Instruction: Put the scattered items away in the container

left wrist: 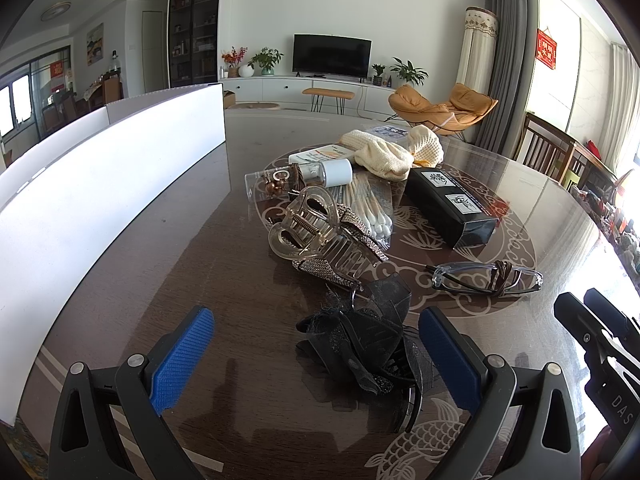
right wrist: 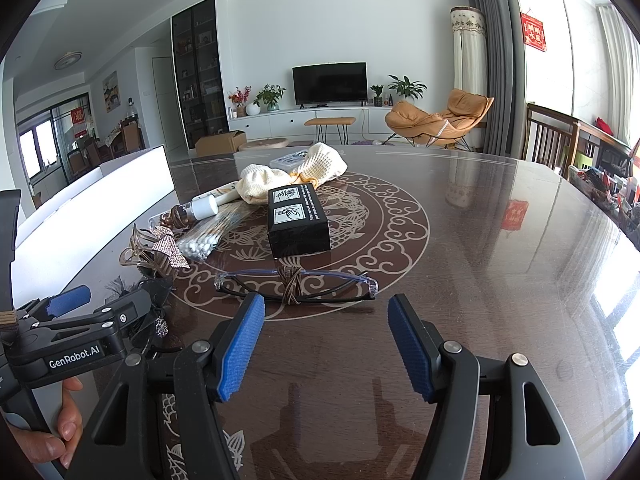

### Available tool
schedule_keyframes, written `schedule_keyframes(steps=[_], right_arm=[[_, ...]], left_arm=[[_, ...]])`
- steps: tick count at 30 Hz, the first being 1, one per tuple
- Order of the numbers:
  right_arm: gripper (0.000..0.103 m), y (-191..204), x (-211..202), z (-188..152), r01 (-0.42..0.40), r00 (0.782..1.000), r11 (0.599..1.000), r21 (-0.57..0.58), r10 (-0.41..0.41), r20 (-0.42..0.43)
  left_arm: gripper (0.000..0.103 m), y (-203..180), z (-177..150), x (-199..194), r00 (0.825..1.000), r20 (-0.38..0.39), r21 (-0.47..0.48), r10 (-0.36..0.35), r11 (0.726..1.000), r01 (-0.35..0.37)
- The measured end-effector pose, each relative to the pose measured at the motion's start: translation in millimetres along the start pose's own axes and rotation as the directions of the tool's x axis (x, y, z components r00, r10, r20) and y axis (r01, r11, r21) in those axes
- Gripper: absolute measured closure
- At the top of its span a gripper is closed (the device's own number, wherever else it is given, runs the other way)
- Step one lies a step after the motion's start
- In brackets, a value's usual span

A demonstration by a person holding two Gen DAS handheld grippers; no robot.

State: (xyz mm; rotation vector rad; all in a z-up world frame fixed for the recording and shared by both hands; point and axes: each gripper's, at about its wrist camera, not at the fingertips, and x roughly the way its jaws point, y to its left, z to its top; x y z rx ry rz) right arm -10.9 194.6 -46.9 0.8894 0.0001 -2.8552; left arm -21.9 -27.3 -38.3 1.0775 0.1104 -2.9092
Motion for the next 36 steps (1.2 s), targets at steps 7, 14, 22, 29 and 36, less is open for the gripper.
schedule_keyframes(steps=[7,14,22,29,36], right_arm=[[0.038,0.0,-0.1,0.0,0.0,1.0,1.0,0.001,0.0,0.0],[0.038,-0.3,0.1,0.1,0.0,1.0,1.0,0.001,0.0,0.0],[0.038,-0.5,0.1,0.1,0.0,1.0,1.0,0.002,0.0,0.0],[0.038,-0.3,0.3,0.0,0.0,1.0,1.0,0.002,0.0,0.0],[0.038,0.2,0.2,0.0,0.0,1.0,1.0,0.003,0.0,0.0]], left_arm=[[0.0,0.0,0.0,0.0,1.0,0.0,-0.001,-0.001,1.0,0.001],[0.0,0.4,0.2,0.1,1.0,0.0,-0.001,-0.001,1.0,0.001],[0.0,0.5,0.2,0.2,1.0,0.0,-0.002,-0.001,1.0,0.001],[0.0,-1.1,-0.7,-0.8,1.0,-0.001,-0.006,-0.001,1.0,0.001],[0.0,-0.7,-0.7,-0.6,1.0,-0.001,-0.006,-0.002,1.0,0.002]])
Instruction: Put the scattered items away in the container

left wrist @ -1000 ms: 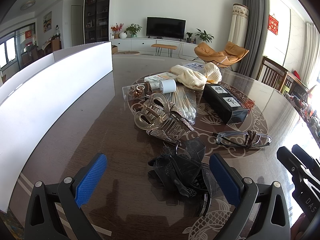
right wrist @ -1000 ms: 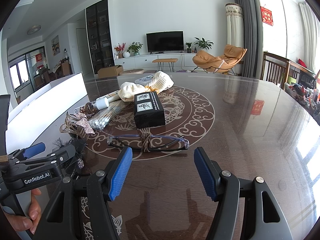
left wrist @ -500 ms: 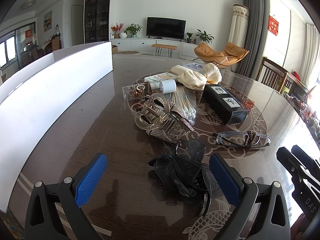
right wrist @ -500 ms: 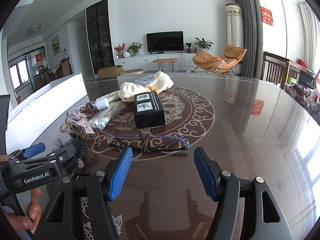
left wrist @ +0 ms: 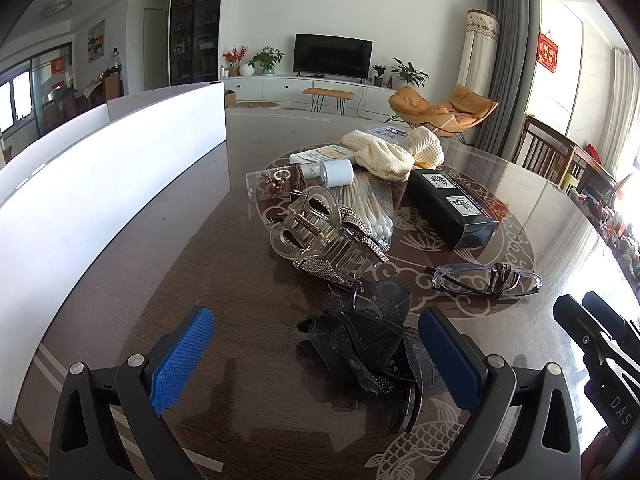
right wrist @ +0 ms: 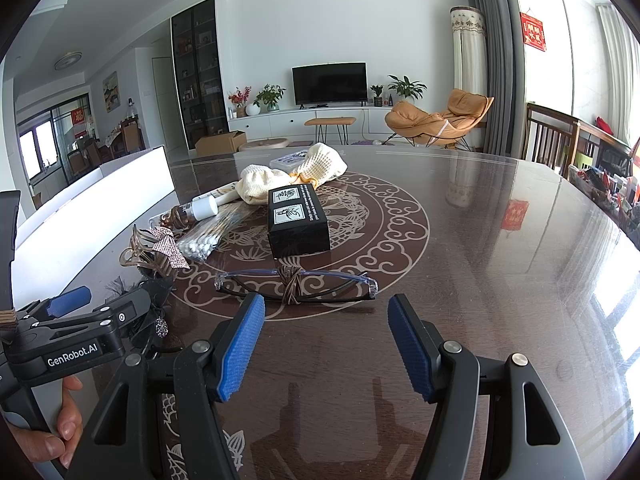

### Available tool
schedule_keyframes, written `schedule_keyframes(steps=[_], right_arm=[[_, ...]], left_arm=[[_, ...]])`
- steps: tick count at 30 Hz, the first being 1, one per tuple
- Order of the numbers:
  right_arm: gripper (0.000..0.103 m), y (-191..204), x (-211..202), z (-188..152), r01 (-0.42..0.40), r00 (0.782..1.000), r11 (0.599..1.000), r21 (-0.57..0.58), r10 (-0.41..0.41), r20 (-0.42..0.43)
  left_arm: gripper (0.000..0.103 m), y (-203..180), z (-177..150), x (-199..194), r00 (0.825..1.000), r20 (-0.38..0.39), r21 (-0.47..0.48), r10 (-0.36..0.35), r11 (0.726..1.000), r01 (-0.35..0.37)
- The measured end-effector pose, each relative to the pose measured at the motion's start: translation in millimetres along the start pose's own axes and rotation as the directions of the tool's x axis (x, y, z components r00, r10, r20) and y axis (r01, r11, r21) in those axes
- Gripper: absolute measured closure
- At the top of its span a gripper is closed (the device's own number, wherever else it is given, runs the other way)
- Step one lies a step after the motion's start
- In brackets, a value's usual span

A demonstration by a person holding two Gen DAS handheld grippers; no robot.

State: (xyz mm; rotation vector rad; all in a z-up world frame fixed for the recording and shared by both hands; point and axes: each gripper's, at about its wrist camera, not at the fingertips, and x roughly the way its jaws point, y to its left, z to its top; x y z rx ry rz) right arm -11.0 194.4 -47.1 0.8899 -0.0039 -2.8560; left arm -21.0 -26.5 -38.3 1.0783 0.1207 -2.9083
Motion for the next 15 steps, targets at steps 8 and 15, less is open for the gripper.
schedule_keyframes(steps=[8,15], right_arm=[[0.038,-0.8,0.1,-0.1,0.0,1.0,1.0,0.0,0.0,0.0],[0.038,-0.3,-0.1,-0.1,0.0,1.0,1.0,0.001,0.0,0.0]], left_arm=[[0.0,-2.9,-1.3,-1.1,1.0,0.0,-0.003,-0.001,1.0,0.001],[0.0,-2.4,-1.2,-0.8,1.0,0.0,-0.004,-0.001,1.0,0.001]])
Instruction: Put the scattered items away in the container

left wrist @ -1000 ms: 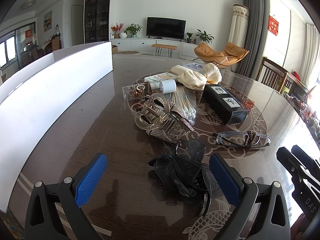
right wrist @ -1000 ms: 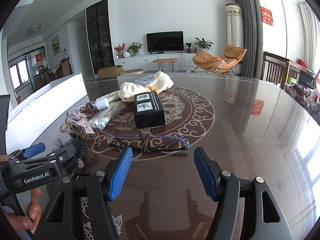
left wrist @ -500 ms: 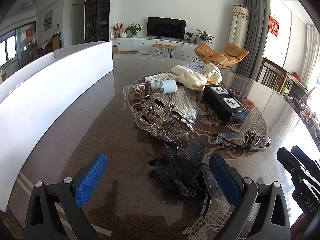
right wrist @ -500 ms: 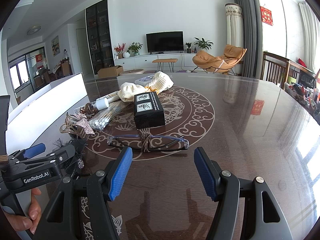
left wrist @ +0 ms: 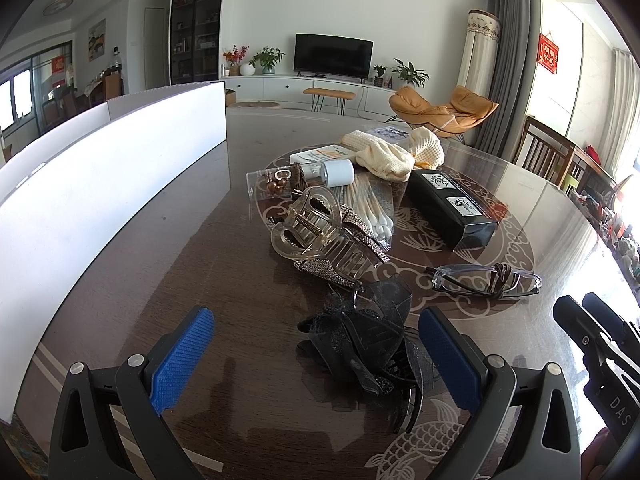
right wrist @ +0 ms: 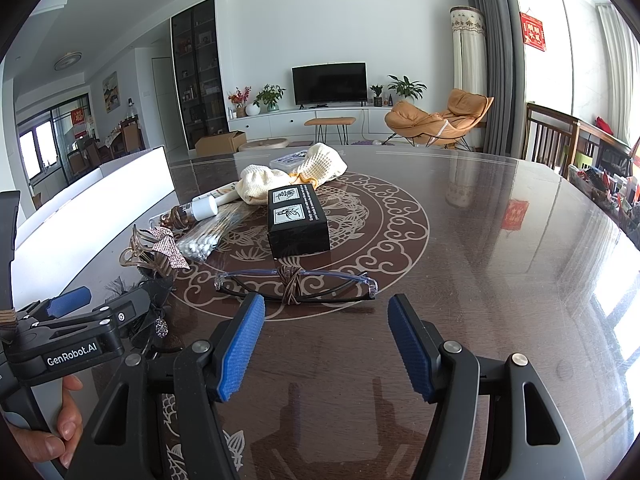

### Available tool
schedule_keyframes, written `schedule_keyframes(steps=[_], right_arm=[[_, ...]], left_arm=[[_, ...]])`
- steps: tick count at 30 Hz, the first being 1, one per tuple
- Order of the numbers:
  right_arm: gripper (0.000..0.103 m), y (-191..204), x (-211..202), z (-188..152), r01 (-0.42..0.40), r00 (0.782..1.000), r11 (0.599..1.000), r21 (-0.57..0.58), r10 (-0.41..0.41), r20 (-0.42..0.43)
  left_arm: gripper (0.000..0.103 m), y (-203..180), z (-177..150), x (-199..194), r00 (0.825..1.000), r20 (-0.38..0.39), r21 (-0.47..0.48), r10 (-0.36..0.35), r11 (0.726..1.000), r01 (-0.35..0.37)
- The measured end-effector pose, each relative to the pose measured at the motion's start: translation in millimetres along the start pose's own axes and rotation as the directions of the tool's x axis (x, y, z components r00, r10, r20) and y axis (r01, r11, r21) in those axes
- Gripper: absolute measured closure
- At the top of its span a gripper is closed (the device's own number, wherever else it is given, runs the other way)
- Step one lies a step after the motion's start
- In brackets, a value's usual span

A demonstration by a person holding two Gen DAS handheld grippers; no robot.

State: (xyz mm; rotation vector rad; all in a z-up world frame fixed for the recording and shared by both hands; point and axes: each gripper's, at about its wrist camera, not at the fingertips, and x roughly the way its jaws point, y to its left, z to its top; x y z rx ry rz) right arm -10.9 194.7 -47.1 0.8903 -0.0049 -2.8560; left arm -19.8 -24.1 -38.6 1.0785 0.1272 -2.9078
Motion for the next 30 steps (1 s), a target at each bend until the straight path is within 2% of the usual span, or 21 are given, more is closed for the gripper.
schedule_keyframes(steps=[30], right_arm=[[0.038,-0.3,-0.4,0.1,0.0,1.0,1.0,0.002,0.0,0.0]], left_arm=[[0.0,-0.1,-0.1,1.1,1.0,0.0,-0.006,-0.003,1.0,0.003]])
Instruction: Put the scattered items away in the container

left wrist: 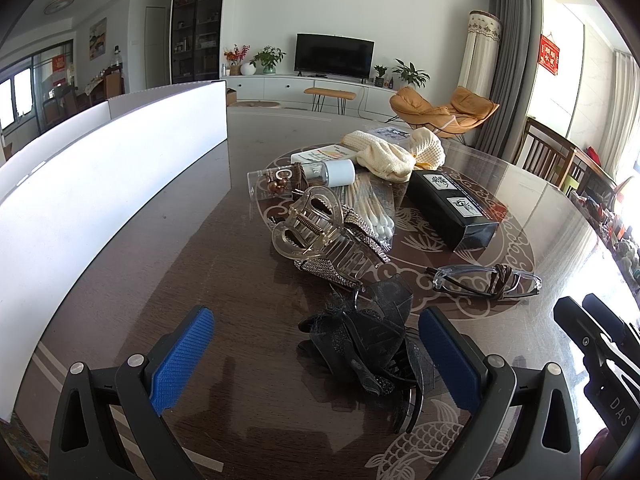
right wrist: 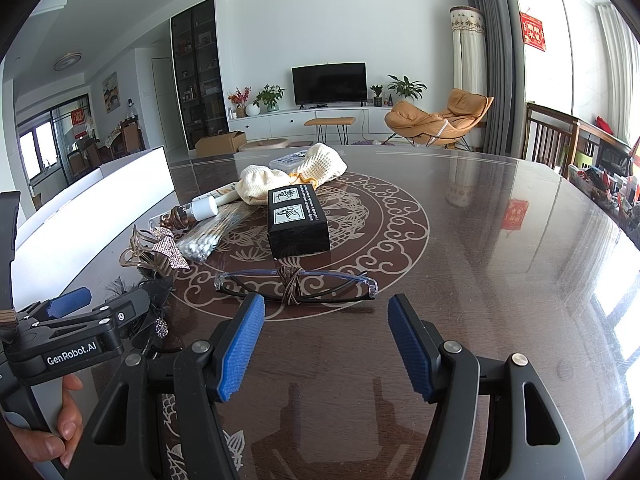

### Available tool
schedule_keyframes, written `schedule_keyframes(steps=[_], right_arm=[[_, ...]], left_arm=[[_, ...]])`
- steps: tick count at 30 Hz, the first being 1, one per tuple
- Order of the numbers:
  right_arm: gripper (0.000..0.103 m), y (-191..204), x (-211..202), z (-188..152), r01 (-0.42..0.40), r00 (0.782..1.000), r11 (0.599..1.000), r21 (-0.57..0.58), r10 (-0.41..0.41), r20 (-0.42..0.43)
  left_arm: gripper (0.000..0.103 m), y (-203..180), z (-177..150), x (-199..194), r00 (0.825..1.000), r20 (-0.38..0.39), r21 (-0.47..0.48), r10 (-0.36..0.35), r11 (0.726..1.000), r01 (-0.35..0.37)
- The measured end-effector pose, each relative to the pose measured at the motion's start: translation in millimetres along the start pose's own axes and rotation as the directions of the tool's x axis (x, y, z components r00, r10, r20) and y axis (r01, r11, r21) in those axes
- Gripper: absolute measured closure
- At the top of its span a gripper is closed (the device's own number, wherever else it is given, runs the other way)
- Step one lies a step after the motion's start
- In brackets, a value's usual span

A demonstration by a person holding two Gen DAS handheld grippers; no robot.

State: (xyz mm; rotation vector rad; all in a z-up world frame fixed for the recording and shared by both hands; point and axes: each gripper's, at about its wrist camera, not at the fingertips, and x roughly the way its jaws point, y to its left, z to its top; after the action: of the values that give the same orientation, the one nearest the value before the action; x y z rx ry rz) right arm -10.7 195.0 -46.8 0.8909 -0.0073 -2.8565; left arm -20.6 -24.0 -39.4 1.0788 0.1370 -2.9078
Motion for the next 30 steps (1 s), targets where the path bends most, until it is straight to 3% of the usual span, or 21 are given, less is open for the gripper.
schedule_keyframes(steps=[30], right_arm=[[0.038,-0.6,0.2,0.0,0.0,1.0,1.0,0.0,0.0,-0.001]], left_arm=[[0.0,0.5,0.0,1.8,1.0,-0.001,-0.006,-0.002,1.0,0.002]])
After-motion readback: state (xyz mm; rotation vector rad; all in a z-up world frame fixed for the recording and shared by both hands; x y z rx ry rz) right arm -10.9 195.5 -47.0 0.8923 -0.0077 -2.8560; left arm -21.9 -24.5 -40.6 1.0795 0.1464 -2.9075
